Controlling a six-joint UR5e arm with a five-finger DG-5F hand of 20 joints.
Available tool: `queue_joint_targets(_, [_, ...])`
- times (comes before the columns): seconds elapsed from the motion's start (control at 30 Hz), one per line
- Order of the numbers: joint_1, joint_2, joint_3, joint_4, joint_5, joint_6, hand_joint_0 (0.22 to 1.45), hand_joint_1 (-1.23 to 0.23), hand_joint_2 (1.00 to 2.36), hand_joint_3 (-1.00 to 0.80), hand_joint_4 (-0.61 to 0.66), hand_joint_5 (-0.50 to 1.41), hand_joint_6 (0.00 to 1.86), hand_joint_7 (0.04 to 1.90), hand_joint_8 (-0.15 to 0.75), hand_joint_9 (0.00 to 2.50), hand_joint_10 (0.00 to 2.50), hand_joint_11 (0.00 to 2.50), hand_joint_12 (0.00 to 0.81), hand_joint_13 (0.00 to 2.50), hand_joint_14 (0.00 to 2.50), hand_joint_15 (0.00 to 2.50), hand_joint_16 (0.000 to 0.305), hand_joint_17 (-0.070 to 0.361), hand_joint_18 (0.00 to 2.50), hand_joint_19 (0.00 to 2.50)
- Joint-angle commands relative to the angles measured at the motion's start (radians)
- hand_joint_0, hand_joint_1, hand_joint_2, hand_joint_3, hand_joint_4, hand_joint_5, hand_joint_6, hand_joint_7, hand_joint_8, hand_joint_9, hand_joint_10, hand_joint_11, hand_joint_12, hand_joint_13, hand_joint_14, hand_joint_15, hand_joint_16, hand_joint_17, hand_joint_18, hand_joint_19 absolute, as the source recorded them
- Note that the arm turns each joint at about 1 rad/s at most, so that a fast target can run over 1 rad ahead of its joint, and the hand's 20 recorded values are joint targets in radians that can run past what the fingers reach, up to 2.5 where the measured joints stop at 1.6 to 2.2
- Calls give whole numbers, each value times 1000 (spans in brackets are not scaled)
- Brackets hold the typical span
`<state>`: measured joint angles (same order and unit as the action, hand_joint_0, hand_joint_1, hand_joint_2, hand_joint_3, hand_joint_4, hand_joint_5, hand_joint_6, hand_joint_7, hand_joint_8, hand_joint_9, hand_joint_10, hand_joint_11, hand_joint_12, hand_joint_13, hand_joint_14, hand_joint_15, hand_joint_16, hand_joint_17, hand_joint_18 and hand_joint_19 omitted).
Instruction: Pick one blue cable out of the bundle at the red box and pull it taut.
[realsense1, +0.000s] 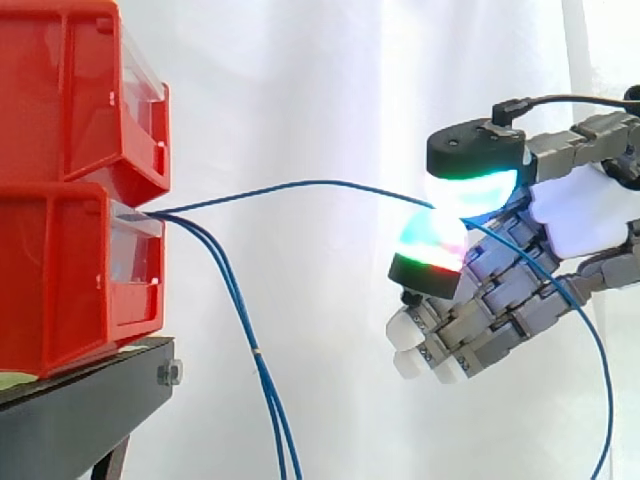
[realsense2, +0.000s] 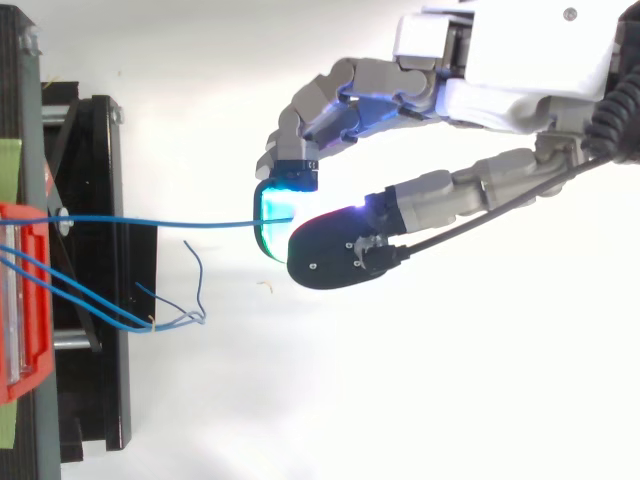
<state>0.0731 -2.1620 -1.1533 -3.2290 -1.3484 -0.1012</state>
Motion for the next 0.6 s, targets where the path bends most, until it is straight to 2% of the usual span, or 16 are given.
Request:
queue_joint_targets(0.0, [-1, 1, 0, 0, 0, 0, 648, -807, 1019, -4, 51, -173, 915, 1024, 302, 471, 4, 198, 360, 319, 4, 124, 62, 139, 201, 27])
queue_joint_targets(0.57, [1, -1, 0, 0, 0, 0, 638, -803, 1014, -3, 72, -170, 920, 998, 308, 462, 4, 190, 366, 311, 5, 132, 63, 142, 192, 51])
